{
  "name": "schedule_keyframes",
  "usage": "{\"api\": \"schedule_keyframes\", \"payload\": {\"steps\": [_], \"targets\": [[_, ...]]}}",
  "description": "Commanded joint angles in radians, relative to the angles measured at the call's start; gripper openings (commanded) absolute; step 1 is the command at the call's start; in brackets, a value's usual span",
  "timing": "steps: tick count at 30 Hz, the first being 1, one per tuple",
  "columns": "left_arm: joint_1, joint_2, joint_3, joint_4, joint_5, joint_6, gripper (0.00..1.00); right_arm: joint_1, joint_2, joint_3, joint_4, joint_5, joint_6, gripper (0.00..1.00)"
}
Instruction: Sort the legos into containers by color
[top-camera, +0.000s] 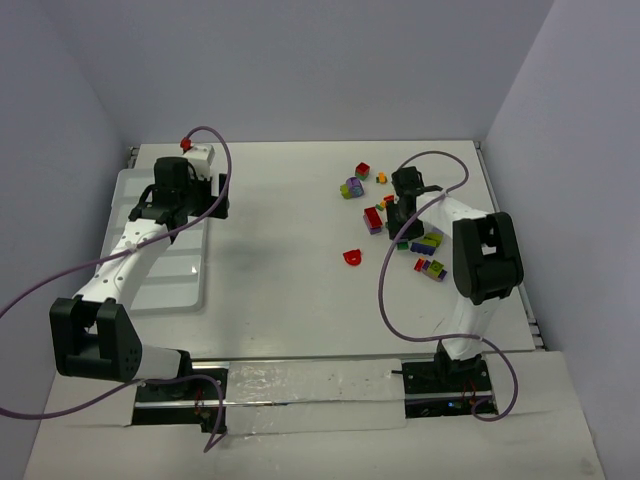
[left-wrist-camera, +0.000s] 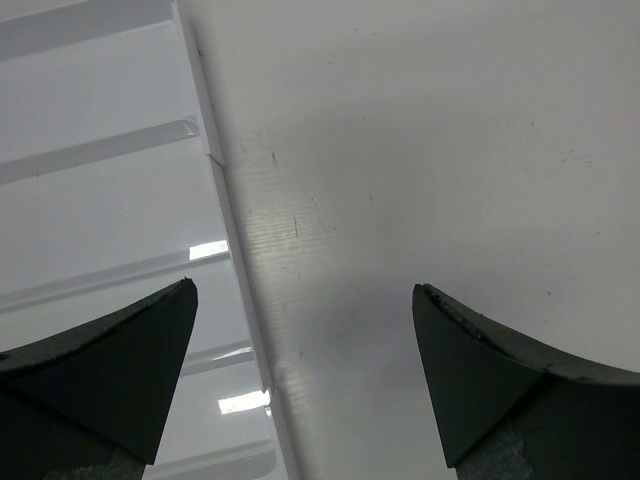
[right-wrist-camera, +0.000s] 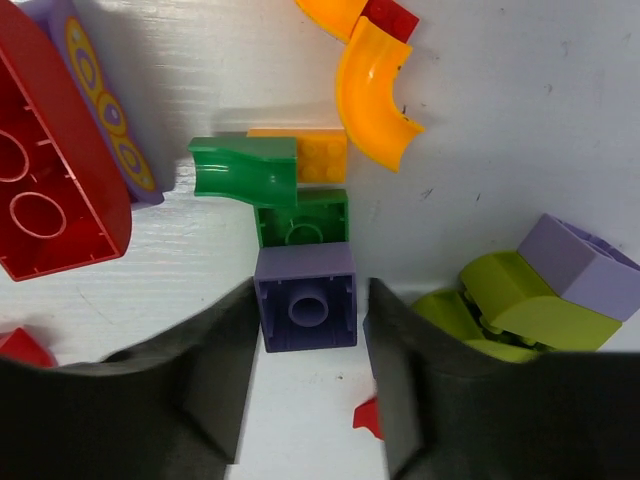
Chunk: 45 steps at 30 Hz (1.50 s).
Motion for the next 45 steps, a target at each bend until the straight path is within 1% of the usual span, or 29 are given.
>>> {"api": "schedule_keyframes", "payload": {"steps": [1, 4, 5, 6, 7, 8, 10, 11, 12, 13, 14, 15, 16, 17, 18, 20, 21, 23, 25, 26, 27, 31, 35, 40, 45], "targets": [[-0.006, 0.006, 0.024, 0.021, -0.008, -0.003, 0.99, -0.016, -0.001, 0.046, -0.011, 0.001, 0.014, 0.48], [-0.006, 0.009, 0.024, 0.021, -0.009, -0.003, 0.99, -0.016, -0.013, 0.045, -0.014, -0.030, 0.013, 0.39], [-0.006, 0.010, 0.025, 0.020, -0.008, -0.002, 0.99, -0.016, -0.024, 0.045, -0.015, -0.052, 0.012, 0.34], [-0.006, 0.010, 0.026, 0.018, -0.006, -0.003, 0.99, -0.016, -0.032, 0.043, -0.016, -0.063, 0.011, 0.32], [-0.006, 0.008, 0.026, 0.018, -0.003, -0.002, 0.99, -0.016, -0.044, 0.042, -0.016, -0.079, 0.008, 0.28], [-0.006, 0.006, 0.031, 0.013, 0.004, -0.003, 0.99, -0.016, -0.068, 0.040, -0.016, -0.102, 0.002, 0.20], [-0.005, 0.000, 0.043, -0.001, 0.034, -0.002, 0.99, -0.017, -0.108, 0.038, -0.015, -0.174, -0.009, 0.09], [-0.004, -0.005, 0.054, -0.013, 0.071, -0.001, 0.99, -0.018, -0.141, 0.037, -0.016, -0.239, -0.022, 0.03], [-0.003, -0.010, 0.065, -0.027, 0.117, 0.001, 0.99, -0.018, -0.172, 0.036, -0.014, -0.305, -0.033, 0.00], [-0.001, -0.013, 0.075, -0.041, 0.211, 0.002, 0.99, -0.018, -0.197, 0.036, -0.010, -0.368, -0.042, 0.00], [0.001, -0.016, 0.087, -0.057, 0.270, 0.003, 0.99, -0.018, -0.223, 0.036, -0.007, -0.442, -0.050, 0.00], [0.002, -0.018, 0.104, -0.073, 0.359, 0.000, 0.99, -0.018, -0.255, 0.043, -0.008, -0.560, -0.055, 0.00], [0.002, -0.019, 0.119, -0.080, 0.473, -0.018, 0.99, -0.017, -0.280, 0.053, -0.008, -0.665, -0.053, 0.00], [0.002, -0.020, 0.125, -0.073, 0.592, -0.045, 0.99, -0.012, -0.295, 0.065, 0.000, -0.732, -0.047, 0.00], [0.002, -0.024, 0.124, -0.054, 0.661, -0.068, 0.99, -0.009, -0.308, 0.072, 0.005, -0.794, -0.044, 0.00], [0.002, -0.054, 0.091, 0.071, 0.813, -0.161, 0.99, 0.019, -0.344, 0.097, 0.040, -0.925, -0.031, 0.00], [0.002, -0.064, 0.071, 0.128, 0.863, -0.205, 0.99, 0.034, -0.352, 0.104, 0.048, -0.955, -0.028, 0.00], [0.000, -0.061, 0.033, 0.247, 1.000, -0.358, 0.99, 0.088, -0.362, 0.127, 0.054, -1.012, -0.029, 0.00], [-0.009, -0.058, -0.016, 0.407, 1.075, -0.463, 0.99, 0.143, -0.360, 0.155, 0.056, -1.079, -0.024, 0.00], [-0.020, -0.061, -0.039, 0.483, 1.088, -0.500, 0.98, 0.160, -0.358, 0.166, 0.060, -1.109, -0.017, 0.00], [-0.029, -0.062, -0.051, 0.500, 1.095, -0.517, 0.97, 0.174, -0.356, 0.171, 0.065, -1.124, -0.012, 0.00], [-0.079, -0.056, -0.052, 0.503, 1.127, -0.507, 0.92, 0.234, -0.347, 0.188, 0.084, -1.172, 0.010, 0.00], [-0.125, -0.055, -0.064, 0.513, 1.145, -0.500, 0.89, 0.262, -0.335, 0.198, 0.108, -1.212, 0.048, 0.00], [-0.159, -0.051, -0.112, 0.662, 1.186, -0.604, 0.86, 0.283, -0.333, 0.193, 0.124, -1.232, 0.062, 0.00], [-0.191, -0.035, -0.106, 0.660, 1.177, -0.609, 0.85, 0.297, -0.336, 0.207, 0.111, -1.238, 0.053, 0.00]]}}
